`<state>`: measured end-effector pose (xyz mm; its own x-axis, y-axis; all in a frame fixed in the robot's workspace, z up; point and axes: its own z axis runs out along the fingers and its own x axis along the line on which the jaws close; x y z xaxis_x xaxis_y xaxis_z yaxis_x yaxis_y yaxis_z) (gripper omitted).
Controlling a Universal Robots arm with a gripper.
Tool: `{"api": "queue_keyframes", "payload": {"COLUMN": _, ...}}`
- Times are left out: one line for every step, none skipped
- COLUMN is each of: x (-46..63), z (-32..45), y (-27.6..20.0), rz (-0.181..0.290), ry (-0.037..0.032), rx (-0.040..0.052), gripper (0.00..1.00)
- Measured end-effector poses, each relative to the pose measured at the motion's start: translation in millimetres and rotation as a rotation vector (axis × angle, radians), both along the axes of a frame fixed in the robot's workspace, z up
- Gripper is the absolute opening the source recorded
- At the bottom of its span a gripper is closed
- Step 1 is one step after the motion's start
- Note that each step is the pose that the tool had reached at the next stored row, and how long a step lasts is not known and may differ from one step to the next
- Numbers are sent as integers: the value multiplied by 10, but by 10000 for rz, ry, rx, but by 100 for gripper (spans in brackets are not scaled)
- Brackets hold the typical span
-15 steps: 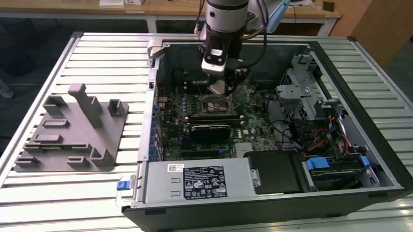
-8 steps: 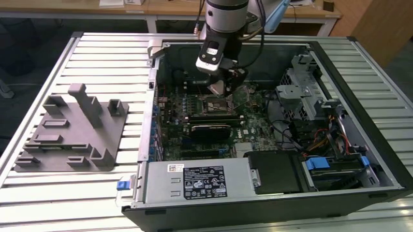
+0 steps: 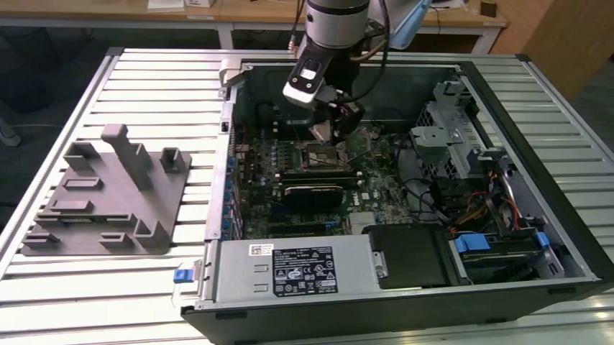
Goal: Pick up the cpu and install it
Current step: 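Place the cpu into insertion slot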
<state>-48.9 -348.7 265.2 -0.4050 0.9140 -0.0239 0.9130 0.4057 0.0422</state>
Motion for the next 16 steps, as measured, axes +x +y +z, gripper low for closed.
{"api": "queue_keyframes", "payload": {"x": 0, "z": 0, "y": 0, "rz": -173, "ry": 0, "rx": 0, "gripper": 55}}
{"api": "queue_keyframes", "payload": {"x": 0, "z": -1, "y": 0, "rz": -354, "ry": 0, "rx": 0, "gripper": 55}}
{"api": "queue_keyframes", "payload": {"x": 0, "z": -1, "y": 0, "rz": -534, "ry": 0, "rx": 0, "gripper": 55}}
{"api": "queue_keyframes", "payload": {"x": 0, "z": -2, "y": 0, "rz": -729, "ry": 0, "rx": 1, "gripper": 55}}
{"api": "queue_keyframes", "payload": {"x": 0, "z": -2, "y": 0, "rz": -910, "ry": 0, "rx": 0, "gripper": 55}}
{"api": "queue_keyframes", "payload": {"x": 0, "z": -2, "y": 0, "rz": -1089, "ry": 0, "rx": 0, "gripper": 55}}
{"api": "queue_keyframes", "payload": {"x": 0, "z": -3, "y": 0, "rz": -1269, "ry": 0, "rx": 0, "gripper": 55}}
{"api": "queue_keyframes", "payload": {"x": 0, "z": -4, "y": 0, "rz": -1449, "ry": 0, "rx": 0, "gripper": 55}}
{"api": "queue_keyframes", "payload": {"x": 0, "z": -4, "y": 0, "rz": -1628, "ry": 0, "rx": 0, "gripper": 55}}
{"api": "queue_keyframes", "payload": {"x": 0, "z": -5, "y": 0, "rz": -1826, "ry": 0, "rx": 0, "gripper": 55}}
{"api": "queue_keyframes", "payload": {"x": 0, "z": -6, "y": 0, "rz": -2004, "ry": 0, "rx": 0, "gripper": 55}}
{"api": "queue_keyframes", "payload": {"x": 0, "z": -7, "y": 0, "rz": -2185, "ry": 0, "rx": -1, "gripper": 55}}
{"api": "queue_keyframes", "payload": {"x": 0, "z": -7, "y": 0, "rz": -2364, "ry": 0, "rx": -1, "gripper": 55}}
{"api": "queue_keyframes", "payload": {"x": 0, "z": -8, "y": 0, "rz": -2545, "ry": 1, "rx": -1, "gripper": 55}}
{"api": "queue_keyframes", "payload": {"x": 0, "z": -9, "y": 0, "rz": -2724, "ry": 0, "rx": -1, "gripper": 55}}
{"api": "queue_keyframes", "payload": {"x": 0, "z": -10, "y": 0, "rz": -2904, "ry": 0, "rx": 0, "gripper": 55}}
